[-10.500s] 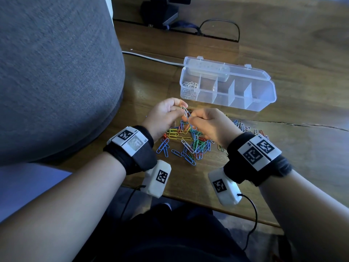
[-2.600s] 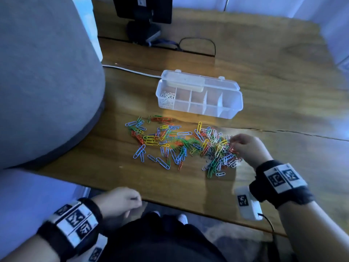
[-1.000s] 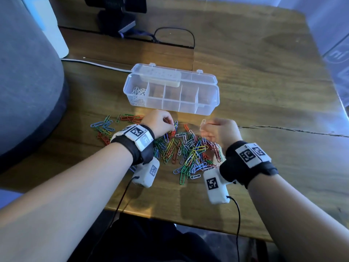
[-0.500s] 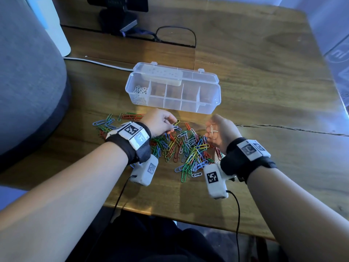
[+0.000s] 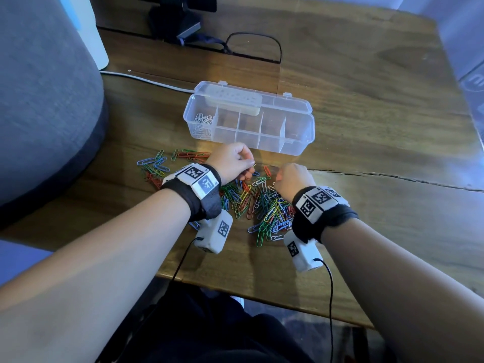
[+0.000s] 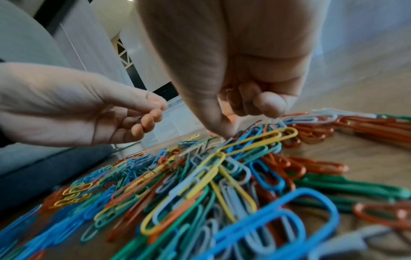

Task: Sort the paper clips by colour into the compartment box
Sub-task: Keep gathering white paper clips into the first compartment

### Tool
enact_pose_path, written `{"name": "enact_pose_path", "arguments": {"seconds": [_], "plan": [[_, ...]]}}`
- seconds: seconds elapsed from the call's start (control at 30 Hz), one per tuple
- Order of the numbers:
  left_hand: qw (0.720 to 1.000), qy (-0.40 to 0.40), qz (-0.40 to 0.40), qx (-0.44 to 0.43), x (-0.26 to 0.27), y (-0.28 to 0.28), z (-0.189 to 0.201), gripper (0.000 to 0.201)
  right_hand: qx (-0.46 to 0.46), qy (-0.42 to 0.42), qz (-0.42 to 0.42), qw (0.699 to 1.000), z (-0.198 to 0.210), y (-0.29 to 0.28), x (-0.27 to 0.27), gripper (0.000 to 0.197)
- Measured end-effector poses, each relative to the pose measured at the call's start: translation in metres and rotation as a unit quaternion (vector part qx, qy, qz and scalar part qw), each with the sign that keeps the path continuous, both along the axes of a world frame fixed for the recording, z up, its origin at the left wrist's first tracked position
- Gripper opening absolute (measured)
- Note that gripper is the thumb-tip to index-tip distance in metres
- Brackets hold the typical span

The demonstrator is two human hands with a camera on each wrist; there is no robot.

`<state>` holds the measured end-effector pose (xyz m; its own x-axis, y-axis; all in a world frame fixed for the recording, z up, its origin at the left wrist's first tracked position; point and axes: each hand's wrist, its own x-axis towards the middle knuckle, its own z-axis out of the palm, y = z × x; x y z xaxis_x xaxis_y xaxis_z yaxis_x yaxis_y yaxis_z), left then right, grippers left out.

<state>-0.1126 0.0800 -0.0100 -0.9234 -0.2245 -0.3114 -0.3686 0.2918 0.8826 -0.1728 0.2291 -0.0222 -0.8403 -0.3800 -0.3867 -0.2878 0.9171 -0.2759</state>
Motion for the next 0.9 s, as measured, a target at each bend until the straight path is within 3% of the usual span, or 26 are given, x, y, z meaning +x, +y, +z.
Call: {"name": "enact_pose_path", "arguments": {"seconds": [0.1,0.2,0.27,0.4,0.47,0.57,0.63,0.7,0.83,0.87,0.9], "plan": [[0.999,-0.02,-0.004,-0.035,-0.002,0.007,-0.002,0.018,0.028,-0.007,0.029,0.999,0.001,0.001,-0.001,0.006],[0.977,-0.075,-0.058,-0.189,-0.007,0.013,-0.006,0.026,0.056,-0.02,0.055,0.997,-0.002,0.003,-0.002,0.028],[0.96,-0.101,-0.094,-0.245,-0.007,0.017,-0.009,0.027,0.046,-0.028,0.059,0.997,0.0,0.006,-0.003,0.034],[0.934,-0.113,-0.121,-0.315,-0.007,0.023,-0.016,0.013,-0.108,-0.033,-0.034,0.993,0.01,0.021,-0.013,0.031],[0.927,-0.107,-0.124,-0.336,-0.009,0.026,-0.017,0.012,-0.258,-0.103,-0.132,0.952,0.014,0.03,-0.015,0.023],[0.921,-0.108,-0.133,-0.35,-0.013,0.033,-0.016,0.015,-0.454,-0.254,-0.26,0.813,0.017,0.04,-0.009,0.017],[0.922,-0.126,-0.131,-0.342,-0.016,0.036,-0.013,0.016,-0.518,-0.323,-0.298,0.734,0.016,0.045,-0.004,0.015],[0.928,-0.144,-0.124,-0.321,-0.018,0.035,-0.012,0.016,-0.541,-0.35,-0.309,0.7,0.014,0.047,0.0,0.012],[0.946,-0.113,-0.126,-0.276,-0.015,0.026,-0.009,0.009,-0.469,-0.345,-0.338,0.739,0.009,0.042,0.001,0.006],[0.956,-0.099,-0.12,-0.251,-0.013,0.023,-0.008,0.011,-0.436,-0.332,-0.333,0.768,0.007,0.039,0.001,0.008],[0.964,-0.088,-0.117,-0.223,-0.011,0.02,-0.006,0.015,-0.394,-0.294,-0.296,0.819,0.007,0.036,0.002,0.008]]}}
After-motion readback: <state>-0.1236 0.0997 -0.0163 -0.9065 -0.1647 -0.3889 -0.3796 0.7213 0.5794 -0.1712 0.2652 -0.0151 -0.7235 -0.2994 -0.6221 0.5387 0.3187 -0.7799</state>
